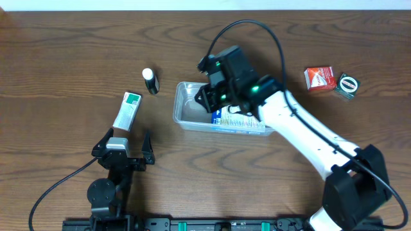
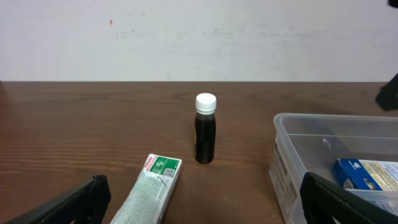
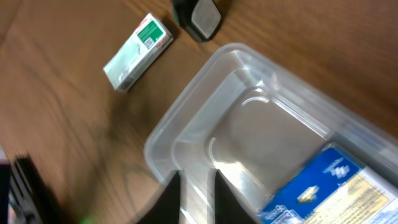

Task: Pack container
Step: 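Press the box flat inside the container and open right gripper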

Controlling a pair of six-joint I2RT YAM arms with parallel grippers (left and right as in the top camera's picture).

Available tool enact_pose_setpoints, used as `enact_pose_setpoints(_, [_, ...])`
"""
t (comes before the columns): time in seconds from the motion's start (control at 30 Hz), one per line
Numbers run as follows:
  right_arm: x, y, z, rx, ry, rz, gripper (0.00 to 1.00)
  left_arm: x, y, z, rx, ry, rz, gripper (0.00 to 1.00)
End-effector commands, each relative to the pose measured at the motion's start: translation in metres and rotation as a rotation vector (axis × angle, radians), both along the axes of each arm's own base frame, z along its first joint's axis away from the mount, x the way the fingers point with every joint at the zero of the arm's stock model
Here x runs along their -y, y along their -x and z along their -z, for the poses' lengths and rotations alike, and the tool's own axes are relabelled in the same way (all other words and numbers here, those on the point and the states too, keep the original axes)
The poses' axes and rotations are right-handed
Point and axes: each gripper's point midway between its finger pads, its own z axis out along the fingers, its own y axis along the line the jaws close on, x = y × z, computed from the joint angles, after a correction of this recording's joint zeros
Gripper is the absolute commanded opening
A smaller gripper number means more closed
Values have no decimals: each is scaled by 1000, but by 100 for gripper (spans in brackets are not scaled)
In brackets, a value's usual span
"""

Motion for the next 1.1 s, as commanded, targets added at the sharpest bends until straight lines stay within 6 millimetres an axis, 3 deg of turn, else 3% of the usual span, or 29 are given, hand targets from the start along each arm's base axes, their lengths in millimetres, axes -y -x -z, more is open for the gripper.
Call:
enact_pose_setpoints(0.0, [-2, -6, 24, -54, 74, 175, 1, -2, -1, 17, -41, -15, -4, 98])
enact_pose_setpoints(0.33, [-1, -5, 81, -192, 150, 326, 1, -2, -1, 17, -41, -15, -4, 98])
enact_pose_setpoints(1.07, [27, -19, 110, -223, 234, 500, 1, -2, -1, 17, -41, -15, -4, 98])
